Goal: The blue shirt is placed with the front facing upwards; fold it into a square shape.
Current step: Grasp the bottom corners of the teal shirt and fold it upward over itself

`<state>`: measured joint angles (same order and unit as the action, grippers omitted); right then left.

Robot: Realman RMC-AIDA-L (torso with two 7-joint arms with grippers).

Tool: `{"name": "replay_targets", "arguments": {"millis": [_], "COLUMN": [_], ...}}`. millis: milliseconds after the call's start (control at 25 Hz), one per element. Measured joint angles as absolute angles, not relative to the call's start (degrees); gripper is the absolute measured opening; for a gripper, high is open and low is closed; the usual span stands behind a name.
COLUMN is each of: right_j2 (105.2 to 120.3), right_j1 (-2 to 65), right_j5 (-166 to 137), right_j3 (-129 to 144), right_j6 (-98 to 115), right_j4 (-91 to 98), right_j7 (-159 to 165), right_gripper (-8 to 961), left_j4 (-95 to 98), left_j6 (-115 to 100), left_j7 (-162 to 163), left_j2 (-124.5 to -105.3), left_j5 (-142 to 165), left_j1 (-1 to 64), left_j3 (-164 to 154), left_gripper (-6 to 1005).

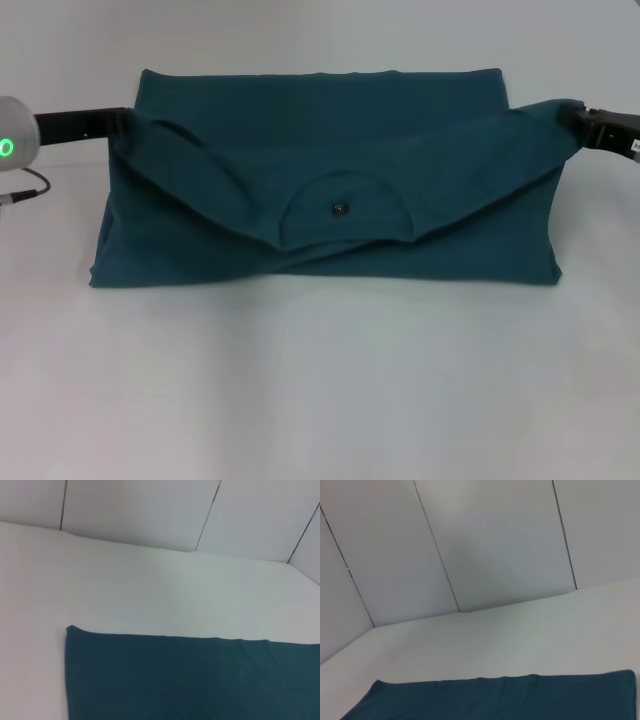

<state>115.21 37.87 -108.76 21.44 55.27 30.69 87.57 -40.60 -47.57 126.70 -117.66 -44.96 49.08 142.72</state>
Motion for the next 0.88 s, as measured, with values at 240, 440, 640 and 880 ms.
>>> {"name": "replay_targets", "arguments": {"millis": [240,440,640,880], "right_j2": [115.36,115.94,116.39,116.48], "right_j1": [38.3,39.0,39.6,39.9], "right_j5": [-108.7,-108.7,-108.4,-106.9], "right_j3": [21.4,21.4,21.4,21.4], "right_j6": [53.8,51.7,49.0,47.1], "right_j4": [28.9,28.0,27.0,25.9], "right_j7": [85.7,83.7,81.4,78.8], "right_gripper": [35,35,34,37], "left_j4": [-40.4,-39.9,-38.6,-38.0], "left_j6": [-43.7,-41.4,-39.1,-36.5], "left_j7": [126.7,126.3,125.4,124.3], "left_j2": [-118.83,-119.41,-119.86,-120.68], "left_j5": [-45.0,-45.0,-45.0,-45.0], "left_j1": [48.9,48.8,49.1,49.3], "left_j3": [140.1,139.0,139.0,137.7], "left_gripper": [40,41,41,42]}}
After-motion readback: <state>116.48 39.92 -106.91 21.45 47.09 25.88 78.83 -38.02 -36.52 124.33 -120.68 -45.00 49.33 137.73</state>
